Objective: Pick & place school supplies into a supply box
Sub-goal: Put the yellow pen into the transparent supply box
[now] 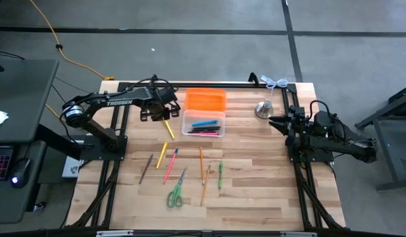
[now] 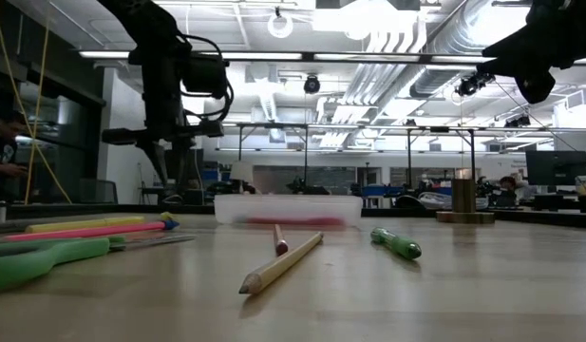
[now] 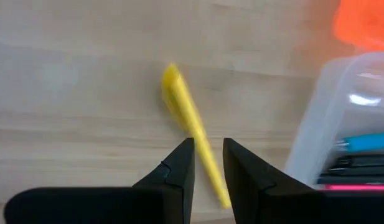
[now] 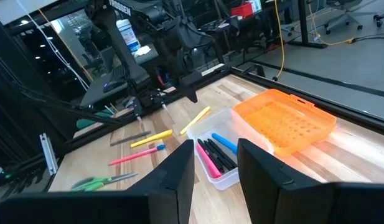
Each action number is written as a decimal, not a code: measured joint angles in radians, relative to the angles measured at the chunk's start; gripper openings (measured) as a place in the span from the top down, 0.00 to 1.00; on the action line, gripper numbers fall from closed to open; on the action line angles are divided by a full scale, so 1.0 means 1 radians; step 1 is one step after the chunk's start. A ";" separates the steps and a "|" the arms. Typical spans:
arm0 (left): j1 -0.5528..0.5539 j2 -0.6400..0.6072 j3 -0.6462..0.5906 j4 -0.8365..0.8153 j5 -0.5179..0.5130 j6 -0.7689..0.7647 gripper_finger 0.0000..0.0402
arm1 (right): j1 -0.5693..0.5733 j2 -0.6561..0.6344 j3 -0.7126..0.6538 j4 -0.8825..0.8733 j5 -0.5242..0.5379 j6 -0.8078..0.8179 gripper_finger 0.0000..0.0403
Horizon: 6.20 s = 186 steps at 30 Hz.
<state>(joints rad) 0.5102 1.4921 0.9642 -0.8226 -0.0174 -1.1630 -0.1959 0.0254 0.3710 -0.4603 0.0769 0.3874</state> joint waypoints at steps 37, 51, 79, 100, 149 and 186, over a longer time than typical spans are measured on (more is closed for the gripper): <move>-0.138 0.232 0.006 0.075 0.050 -0.309 0.72 | 0.000 0.000 0.000 0.001 -0.083 0.005 0.76; -0.138 0.255 0.004 0.078 0.033 -0.309 0.72 | 0.000 0.000 0.000 0.002 -0.082 0.005 0.76; -0.139 0.256 0.003 0.084 -0.020 -0.278 0.94 | 0.000 0.000 0.000 0.001 -0.091 0.005 0.75; -0.158 0.098 0.102 -0.037 -0.119 -0.173 0.98 | 0.000 0.000 0.000 0.001 -0.092 0.005 0.76; 0.019 0.035 0.105 0.143 -0.087 0.237 0.60 | 0.000 0.000 0.000 0.040 -0.047 0.040 0.75; 0.072 0.257 0.105 0.313 0.031 0.381 0.51 | 0.000 0.000 0.000 0.085 0.033 0.132 0.76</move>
<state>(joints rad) 0.5823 1.7493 1.0687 -0.5091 0.0132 -0.7818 -0.1958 0.0257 0.3706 -0.3756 0.1100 0.5198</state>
